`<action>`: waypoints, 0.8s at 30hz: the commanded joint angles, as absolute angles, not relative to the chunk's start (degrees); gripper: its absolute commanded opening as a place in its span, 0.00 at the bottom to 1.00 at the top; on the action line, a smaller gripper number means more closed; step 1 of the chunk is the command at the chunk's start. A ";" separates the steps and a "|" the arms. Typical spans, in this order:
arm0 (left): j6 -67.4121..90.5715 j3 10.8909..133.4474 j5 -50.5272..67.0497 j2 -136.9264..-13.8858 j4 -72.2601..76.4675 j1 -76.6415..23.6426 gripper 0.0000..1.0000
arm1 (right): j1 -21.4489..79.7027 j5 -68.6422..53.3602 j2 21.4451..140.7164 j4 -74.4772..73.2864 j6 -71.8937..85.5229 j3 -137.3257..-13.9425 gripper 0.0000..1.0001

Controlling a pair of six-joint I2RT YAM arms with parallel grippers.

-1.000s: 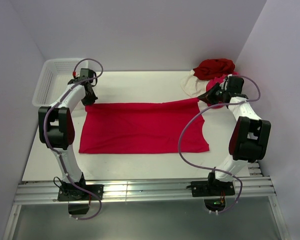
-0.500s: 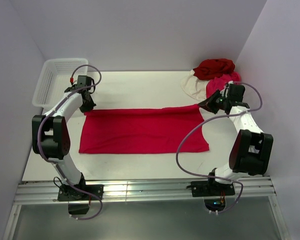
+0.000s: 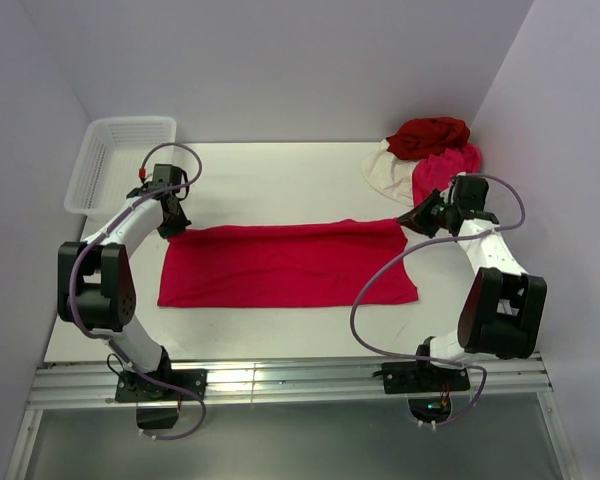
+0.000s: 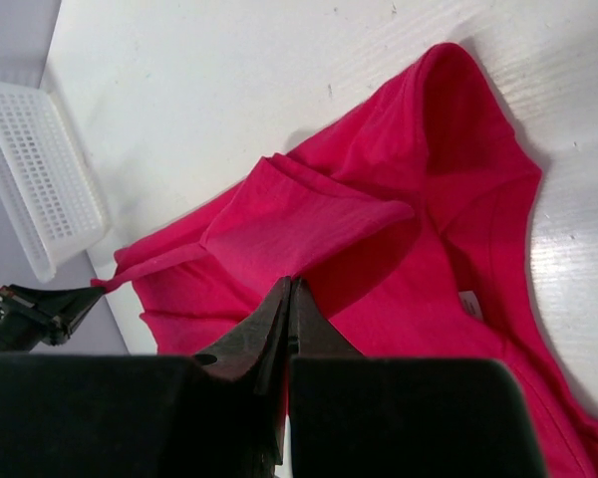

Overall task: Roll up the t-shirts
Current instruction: Fold the tshirt

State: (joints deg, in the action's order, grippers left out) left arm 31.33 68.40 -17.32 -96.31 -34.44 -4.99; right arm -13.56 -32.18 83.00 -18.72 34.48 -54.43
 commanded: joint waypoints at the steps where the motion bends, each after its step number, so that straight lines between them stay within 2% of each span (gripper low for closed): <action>1: 31.82 68.29 -17.49 -93.78 -32.61 -4.66 0.00 | -14.15 -30.15 79.19 -19.42 33.58 -53.88 0.00; 24: 32.52 65.83 -18.02 -92.37 -33.75 -4.66 0.00 | -14.15 -28.04 71.90 -21.36 34.19 -43.87 0.00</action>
State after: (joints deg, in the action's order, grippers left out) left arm 31.33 66.98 -17.34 -95.07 -33.65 -4.99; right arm -13.56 -29.34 74.02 -21.19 34.24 -45.54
